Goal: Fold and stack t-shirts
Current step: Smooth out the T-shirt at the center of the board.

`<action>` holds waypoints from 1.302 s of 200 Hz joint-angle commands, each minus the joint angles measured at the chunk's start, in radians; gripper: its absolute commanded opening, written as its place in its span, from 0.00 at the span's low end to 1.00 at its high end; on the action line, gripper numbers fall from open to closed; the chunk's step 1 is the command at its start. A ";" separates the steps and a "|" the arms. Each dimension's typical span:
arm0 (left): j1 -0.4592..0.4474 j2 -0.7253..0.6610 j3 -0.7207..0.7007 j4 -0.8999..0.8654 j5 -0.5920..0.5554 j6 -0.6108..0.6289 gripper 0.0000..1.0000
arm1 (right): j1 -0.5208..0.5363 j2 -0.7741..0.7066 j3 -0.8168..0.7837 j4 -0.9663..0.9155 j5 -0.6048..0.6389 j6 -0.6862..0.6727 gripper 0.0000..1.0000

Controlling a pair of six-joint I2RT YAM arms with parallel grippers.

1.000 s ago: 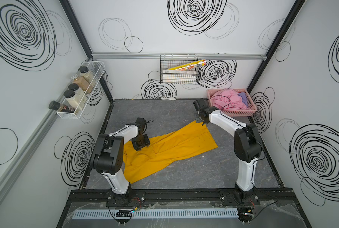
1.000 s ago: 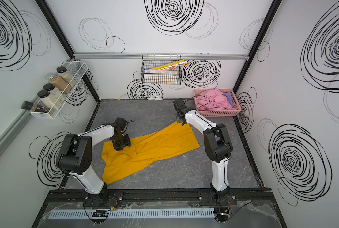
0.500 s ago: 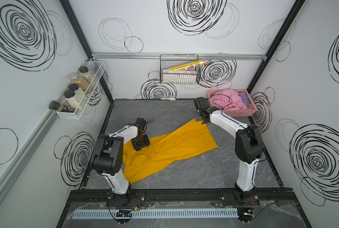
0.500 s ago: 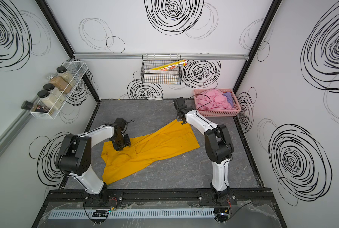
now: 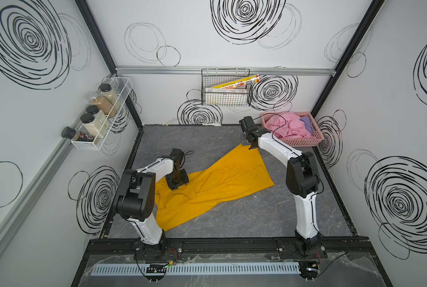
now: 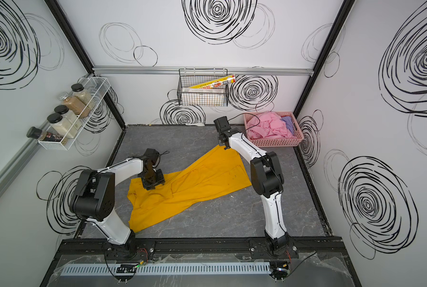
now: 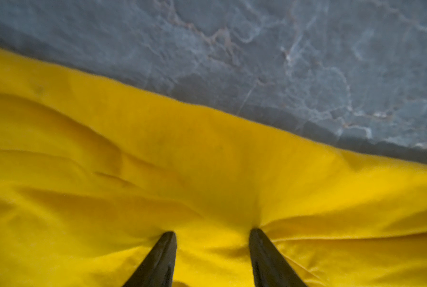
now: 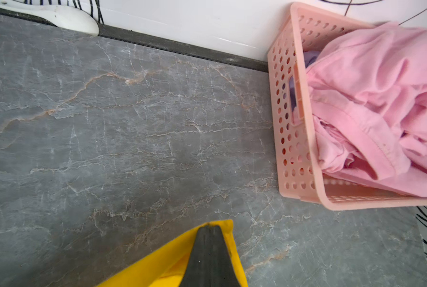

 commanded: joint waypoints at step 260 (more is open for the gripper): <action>0.065 0.073 -0.119 0.018 -0.003 0.022 0.54 | -0.007 -0.155 -0.499 -0.080 0.066 0.144 0.00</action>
